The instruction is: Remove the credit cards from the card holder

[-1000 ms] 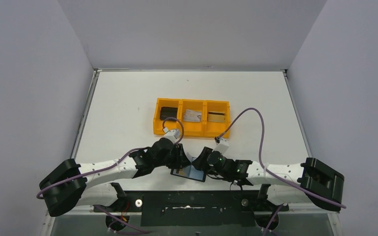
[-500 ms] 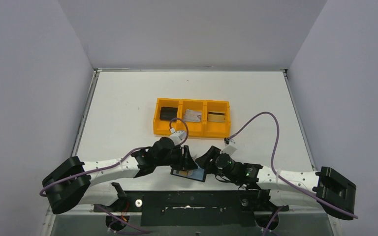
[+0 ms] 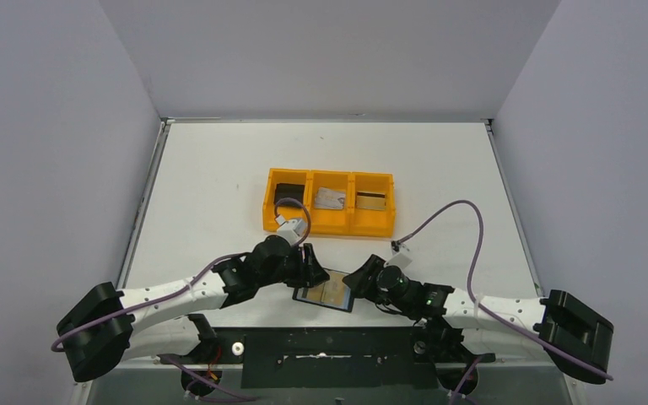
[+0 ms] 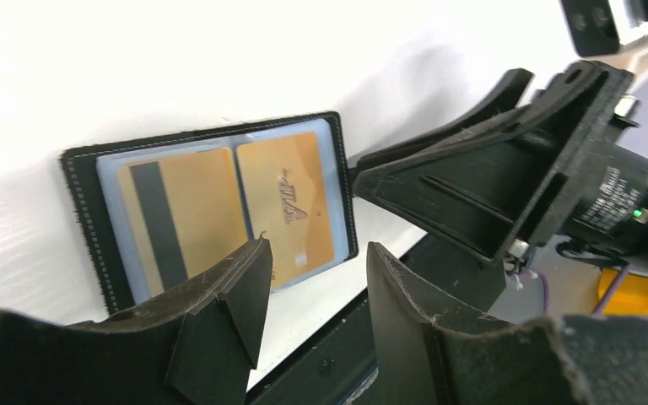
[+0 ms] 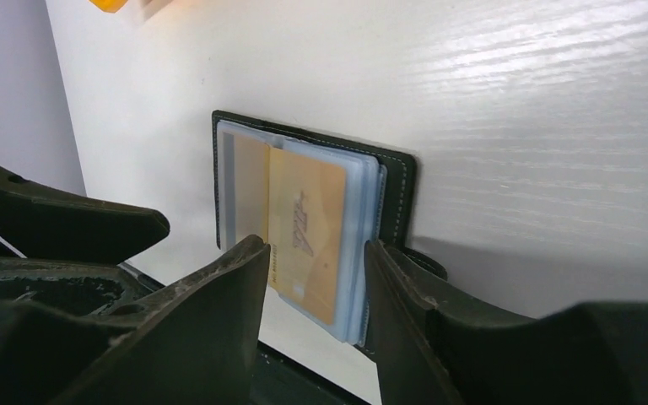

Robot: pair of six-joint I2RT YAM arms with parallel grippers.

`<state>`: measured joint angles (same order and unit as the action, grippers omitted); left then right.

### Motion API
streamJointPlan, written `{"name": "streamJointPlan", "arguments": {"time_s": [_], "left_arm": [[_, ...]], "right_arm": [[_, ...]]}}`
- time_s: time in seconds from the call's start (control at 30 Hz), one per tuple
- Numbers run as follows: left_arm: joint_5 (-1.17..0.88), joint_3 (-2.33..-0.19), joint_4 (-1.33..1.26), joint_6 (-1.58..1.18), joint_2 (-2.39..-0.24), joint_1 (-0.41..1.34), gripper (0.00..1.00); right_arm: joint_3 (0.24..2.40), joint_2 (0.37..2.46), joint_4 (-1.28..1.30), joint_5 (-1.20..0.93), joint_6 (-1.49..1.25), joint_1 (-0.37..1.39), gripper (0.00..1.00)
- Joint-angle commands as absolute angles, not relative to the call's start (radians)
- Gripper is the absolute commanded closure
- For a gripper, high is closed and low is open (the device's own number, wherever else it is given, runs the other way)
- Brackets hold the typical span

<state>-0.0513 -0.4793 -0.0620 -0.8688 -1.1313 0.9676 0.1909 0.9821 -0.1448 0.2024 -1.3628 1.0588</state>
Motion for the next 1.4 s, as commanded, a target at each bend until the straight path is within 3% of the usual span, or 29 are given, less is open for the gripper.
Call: {"name": "streamJointPlan", "arguments": {"time_s": [0.0, 0.17, 0.43, 0.63, 0.93, 1.37], "left_arm": [[-0.001, -0.478, -0.026, -0.867, -1.113, 0.953, 0.55], [-0.013, -0.488, -0.039, -0.867, -1.152, 0.951, 0.55], [-0.039, -0.494, -0.073, -0.865, -1.183, 0.941, 0.54], [-0.087, -0.492, -0.123, -0.861, -1.221, 0.936, 0.54], [-0.083, -0.515, -0.117, -0.861, -1.275, 0.936, 0.54], [-0.082, -0.480, -0.174, -0.936, -1.311, 0.935, 0.64]], "right_arm": [[0.317, 1.031, -0.061, 0.234, -1.301, 1.055, 0.56], [0.415, 1.103, 0.026, 0.254, -1.240, 1.069, 0.68], [0.466, 1.225, 0.121, 0.250, -1.290, 1.069, 0.68], [0.395, 1.279, -0.006, 0.193, -1.301, 1.063, 0.69], [0.402, 1.332, 0.030, 0.222, -1.291, 1.062, 0.92], [0.391, 1.354, 0.000, 0.223, -1.293, 1.061, 0.95]]}}
